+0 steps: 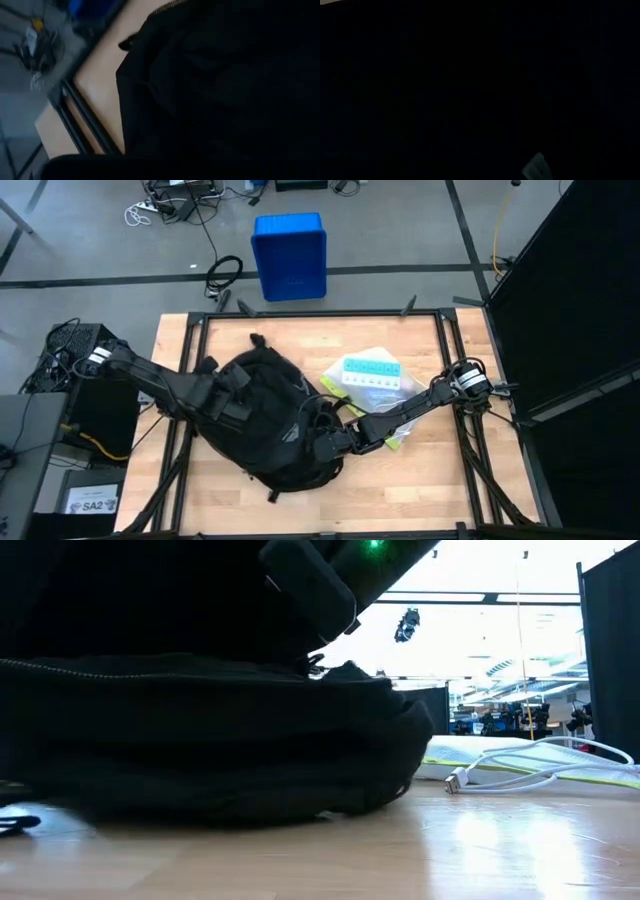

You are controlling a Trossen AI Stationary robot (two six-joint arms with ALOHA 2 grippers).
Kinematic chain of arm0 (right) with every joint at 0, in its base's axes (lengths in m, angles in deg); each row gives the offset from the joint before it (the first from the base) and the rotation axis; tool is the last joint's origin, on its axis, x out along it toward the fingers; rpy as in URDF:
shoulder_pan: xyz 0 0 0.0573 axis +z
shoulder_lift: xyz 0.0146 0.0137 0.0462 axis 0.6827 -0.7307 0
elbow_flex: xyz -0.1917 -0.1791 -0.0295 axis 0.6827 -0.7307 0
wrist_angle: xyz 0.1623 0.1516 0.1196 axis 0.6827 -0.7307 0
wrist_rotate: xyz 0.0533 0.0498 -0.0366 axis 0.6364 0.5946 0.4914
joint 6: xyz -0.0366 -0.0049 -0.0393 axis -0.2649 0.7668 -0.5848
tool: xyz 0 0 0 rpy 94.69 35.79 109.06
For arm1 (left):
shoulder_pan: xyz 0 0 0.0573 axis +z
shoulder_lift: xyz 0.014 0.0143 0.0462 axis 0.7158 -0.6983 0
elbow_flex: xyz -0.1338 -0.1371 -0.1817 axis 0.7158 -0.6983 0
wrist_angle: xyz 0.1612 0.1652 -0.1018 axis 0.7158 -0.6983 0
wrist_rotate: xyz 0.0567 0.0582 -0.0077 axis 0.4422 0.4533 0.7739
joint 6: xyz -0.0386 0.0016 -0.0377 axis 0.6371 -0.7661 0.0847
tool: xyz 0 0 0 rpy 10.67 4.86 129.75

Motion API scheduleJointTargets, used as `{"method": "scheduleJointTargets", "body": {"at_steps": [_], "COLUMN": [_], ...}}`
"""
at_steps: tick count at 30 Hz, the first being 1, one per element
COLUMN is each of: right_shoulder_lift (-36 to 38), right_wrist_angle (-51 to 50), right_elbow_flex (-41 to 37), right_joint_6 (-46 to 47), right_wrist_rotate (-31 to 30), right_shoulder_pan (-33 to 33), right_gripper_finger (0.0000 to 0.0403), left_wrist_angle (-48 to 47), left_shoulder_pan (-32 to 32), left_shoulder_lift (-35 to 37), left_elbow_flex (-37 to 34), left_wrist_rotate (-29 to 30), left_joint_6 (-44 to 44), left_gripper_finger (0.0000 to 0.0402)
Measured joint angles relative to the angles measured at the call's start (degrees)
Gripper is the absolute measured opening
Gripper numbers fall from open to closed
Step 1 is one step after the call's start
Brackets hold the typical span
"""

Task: Unpack backpack
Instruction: Remove the cellphone from the backpack

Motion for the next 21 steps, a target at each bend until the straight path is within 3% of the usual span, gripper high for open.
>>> {"method": "scheduleJointTargets", "body": {"at_steps": [13, 21], "right_shoulder_lift": [0.0, 0.0], "right_wrist_angle": [0.3, 0.5], "right_elbow_flex": [0.0, 0.0], "right_joint_6": [0.3, 0.3], "right_wrist_rotate": [-0.1, 0.0], "right_shoulder_pan": [0.3, 0.2], "right_gripper_finger": [0.0241, 0.0252], "left_wrist_angle": [-3.2, -2.9], "left_shoulder_pan": [-0.4, -0.1], "left_shoulder_lift": [-1.4, -4.4], "left_elbow_flex": [18.8, 22.9], "left_wrist_rotate": [6.1, 7.3], "left_joint_6": [-10.9, -13.5], "left_gripper_finger": [0.0000, 0.0000]}}
